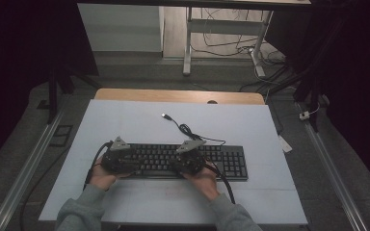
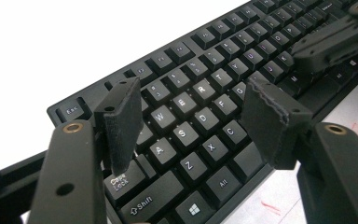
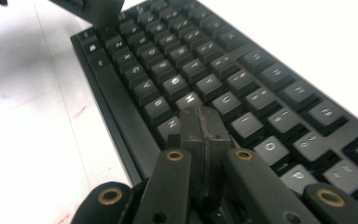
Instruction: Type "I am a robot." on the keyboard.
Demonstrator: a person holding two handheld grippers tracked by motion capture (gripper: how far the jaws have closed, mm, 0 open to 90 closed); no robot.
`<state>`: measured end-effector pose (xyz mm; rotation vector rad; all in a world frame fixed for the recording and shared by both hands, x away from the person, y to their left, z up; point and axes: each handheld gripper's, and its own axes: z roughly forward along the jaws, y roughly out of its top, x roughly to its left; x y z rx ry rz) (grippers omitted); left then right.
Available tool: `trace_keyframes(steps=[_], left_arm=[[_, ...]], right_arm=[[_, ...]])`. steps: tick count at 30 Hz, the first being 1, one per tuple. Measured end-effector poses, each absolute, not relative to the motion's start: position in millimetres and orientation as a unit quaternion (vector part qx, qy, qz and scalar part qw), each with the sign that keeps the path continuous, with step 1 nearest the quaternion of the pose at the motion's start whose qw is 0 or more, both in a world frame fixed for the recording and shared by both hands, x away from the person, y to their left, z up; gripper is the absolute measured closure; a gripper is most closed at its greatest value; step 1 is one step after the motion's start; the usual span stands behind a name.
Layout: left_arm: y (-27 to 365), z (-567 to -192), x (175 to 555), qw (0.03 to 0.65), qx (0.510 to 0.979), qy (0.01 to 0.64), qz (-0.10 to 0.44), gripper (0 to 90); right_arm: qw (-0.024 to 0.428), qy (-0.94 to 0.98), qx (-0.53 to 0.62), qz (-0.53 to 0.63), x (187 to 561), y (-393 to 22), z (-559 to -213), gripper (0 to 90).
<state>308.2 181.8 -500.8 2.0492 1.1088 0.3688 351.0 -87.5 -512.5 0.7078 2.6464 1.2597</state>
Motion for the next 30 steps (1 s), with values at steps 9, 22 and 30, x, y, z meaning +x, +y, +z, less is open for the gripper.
trace_keyframes(steps=[9, 22, 30], left_arm=[[183, -501, 309, 0.38, 0.803, 0.436, 0.145, 38.1], [186, -502, 310, 0.376, 0.8, 0.444, 0.144, 37.8], [187, -503, 311, 0.378, 0.799, 0.446, 0.141, 37.3]], right_arm=[[0.079, 0.861, 0.25, 0.436, 355, -106, -502, 84.9], [0.087, 0.857, 0.266, 0.432, 355, -134, -503, 61.5], [0.095, 0.856, 0.272, 0.429, 347, -159, -502, 56.2]])
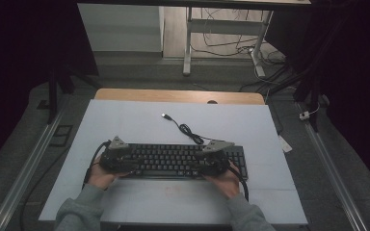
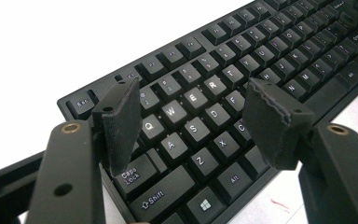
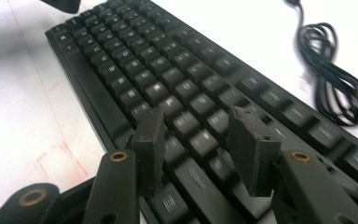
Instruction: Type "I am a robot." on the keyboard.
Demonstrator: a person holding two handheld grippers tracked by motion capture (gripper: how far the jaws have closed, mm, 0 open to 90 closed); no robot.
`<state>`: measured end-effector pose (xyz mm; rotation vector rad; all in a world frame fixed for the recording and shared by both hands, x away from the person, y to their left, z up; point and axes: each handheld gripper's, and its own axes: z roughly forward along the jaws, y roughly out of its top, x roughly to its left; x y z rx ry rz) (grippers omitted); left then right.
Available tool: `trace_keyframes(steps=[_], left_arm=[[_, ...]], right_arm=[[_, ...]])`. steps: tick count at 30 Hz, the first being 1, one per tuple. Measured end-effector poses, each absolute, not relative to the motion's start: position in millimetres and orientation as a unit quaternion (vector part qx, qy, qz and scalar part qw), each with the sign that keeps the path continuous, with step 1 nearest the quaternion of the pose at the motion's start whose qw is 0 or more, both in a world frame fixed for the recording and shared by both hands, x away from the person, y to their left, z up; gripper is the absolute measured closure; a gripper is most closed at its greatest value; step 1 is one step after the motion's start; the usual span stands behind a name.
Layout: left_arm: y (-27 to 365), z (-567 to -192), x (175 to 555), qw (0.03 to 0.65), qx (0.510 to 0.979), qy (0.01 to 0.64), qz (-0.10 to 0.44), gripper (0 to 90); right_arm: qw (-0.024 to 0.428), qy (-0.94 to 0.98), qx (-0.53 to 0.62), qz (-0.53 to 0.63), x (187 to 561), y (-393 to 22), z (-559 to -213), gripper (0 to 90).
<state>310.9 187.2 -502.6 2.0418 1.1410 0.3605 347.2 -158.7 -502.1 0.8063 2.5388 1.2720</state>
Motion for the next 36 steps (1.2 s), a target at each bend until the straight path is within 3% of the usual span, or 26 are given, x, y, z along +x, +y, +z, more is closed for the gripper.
trace_keyframes(steps=[14, 22, 27, 36], left_arm=[[191, -501, 311, 0.386, 0.793, 0.45, 0.136, 37.0], [188, -501, 309, 0.384, 0.796, 0.446, 0.138, 38.6], [186, -498, 307, 0.39, 0.799, 0.438, 0.135, 44.5], [176, -495, 301, 0.391, 0.814, 0.411, 0.125, 64.5]], right_arm=[[0.121, 0.831, 0.309, 0.447, 329, -215, -501, 54.5], [0.122, 0.827, 0.311, 0.452, 331, -219, -499, 54.2], [0.124, 0.831, 0.307, 0.448, 332, -217, -500, 54.2], [0.123, 0.836, 0.302, 0.441, 332, -213, -502, 53.7]])
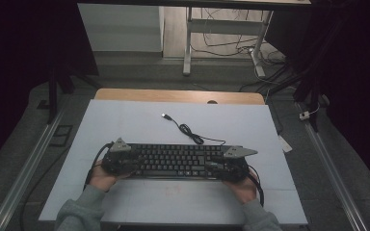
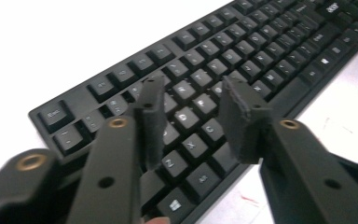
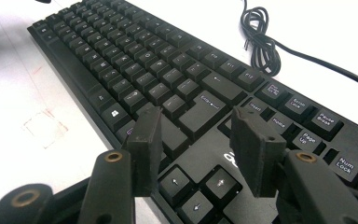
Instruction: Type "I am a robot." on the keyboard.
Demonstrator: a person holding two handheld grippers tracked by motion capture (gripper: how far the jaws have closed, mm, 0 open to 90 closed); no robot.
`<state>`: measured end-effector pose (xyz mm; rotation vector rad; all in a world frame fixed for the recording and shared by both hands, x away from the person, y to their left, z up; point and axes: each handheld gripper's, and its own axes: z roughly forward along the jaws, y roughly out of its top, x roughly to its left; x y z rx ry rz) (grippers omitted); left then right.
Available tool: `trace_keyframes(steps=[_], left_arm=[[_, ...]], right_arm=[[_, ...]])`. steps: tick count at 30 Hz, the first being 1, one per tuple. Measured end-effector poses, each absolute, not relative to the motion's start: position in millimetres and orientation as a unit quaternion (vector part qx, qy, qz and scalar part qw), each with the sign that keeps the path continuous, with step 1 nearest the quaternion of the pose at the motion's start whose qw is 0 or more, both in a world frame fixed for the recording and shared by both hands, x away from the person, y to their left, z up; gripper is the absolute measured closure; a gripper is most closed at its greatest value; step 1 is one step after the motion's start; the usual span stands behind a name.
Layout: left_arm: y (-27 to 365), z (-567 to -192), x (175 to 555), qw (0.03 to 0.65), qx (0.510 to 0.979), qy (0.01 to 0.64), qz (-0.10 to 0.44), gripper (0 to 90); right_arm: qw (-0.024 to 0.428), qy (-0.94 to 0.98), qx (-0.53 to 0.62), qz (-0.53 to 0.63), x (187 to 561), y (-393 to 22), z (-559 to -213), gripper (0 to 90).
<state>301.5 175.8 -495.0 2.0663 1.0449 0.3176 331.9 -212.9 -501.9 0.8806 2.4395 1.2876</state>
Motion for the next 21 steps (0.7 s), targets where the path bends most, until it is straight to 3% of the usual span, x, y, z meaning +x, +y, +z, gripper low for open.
trace_keyframes(steps=[9, 21], left_arm=[[164, -496, 297, 0.39, 0.836, 0.373, 0.101, 89.0], [141, -509, 294, 0.365, 0.862, 0.343, 0.08, 89.2]], right_arm=[[0.12, 0.836, 0.304, 0.44, 333, -213, -503, 53.4], [0.116, 0.838, 0.306, 0.436, 334, -214, -503, 53.2]])
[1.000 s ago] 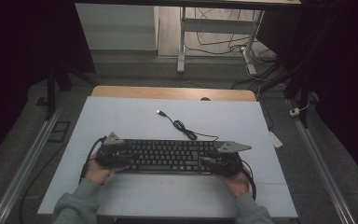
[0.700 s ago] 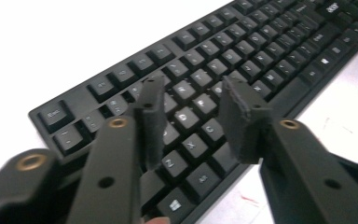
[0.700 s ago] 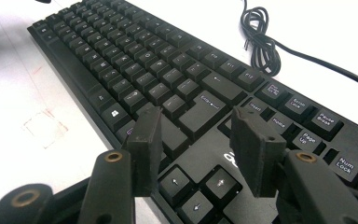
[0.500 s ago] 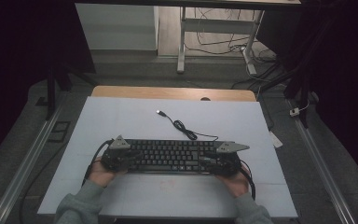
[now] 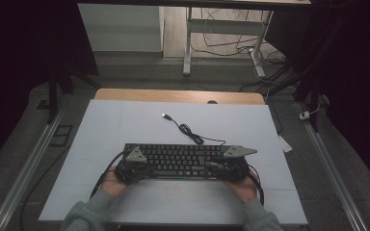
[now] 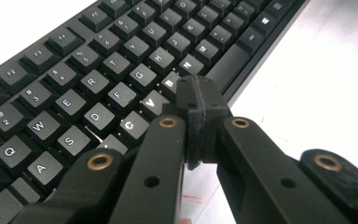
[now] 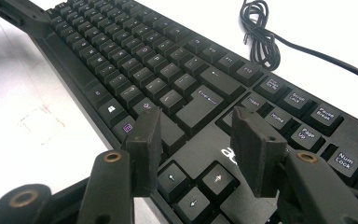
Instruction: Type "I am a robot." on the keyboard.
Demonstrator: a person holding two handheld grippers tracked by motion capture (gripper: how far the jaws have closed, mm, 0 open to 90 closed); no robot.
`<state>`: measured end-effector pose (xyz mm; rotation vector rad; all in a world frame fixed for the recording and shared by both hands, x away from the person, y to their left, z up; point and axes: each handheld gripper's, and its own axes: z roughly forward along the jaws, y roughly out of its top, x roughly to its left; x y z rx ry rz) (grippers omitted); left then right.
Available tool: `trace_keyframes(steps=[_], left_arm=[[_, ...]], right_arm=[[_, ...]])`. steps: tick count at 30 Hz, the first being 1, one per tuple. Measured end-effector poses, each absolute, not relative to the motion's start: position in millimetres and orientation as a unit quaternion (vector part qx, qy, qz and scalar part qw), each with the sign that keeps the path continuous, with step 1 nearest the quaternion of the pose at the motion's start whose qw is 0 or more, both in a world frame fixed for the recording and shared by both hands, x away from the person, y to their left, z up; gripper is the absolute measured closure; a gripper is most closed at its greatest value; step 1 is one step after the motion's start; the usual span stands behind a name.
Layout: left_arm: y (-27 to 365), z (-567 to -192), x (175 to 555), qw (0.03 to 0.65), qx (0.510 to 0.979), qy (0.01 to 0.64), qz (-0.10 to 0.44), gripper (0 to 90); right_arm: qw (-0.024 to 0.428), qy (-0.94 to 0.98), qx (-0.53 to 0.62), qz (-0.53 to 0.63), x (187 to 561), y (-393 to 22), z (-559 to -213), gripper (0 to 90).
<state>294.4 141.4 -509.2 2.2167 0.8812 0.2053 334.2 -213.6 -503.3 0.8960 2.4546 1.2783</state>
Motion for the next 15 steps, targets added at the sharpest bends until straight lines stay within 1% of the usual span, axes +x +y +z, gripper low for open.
trace_keyframes(steps=[15], left_arm=[[139.9, -516.6, 298.0, 0.356, 0.862, 0.353, 0.076, 88.9]], right_arm=[[0.118, 0.841, 0.302, 0.433, 334.6, -212.6, -504.0, 52.9]])
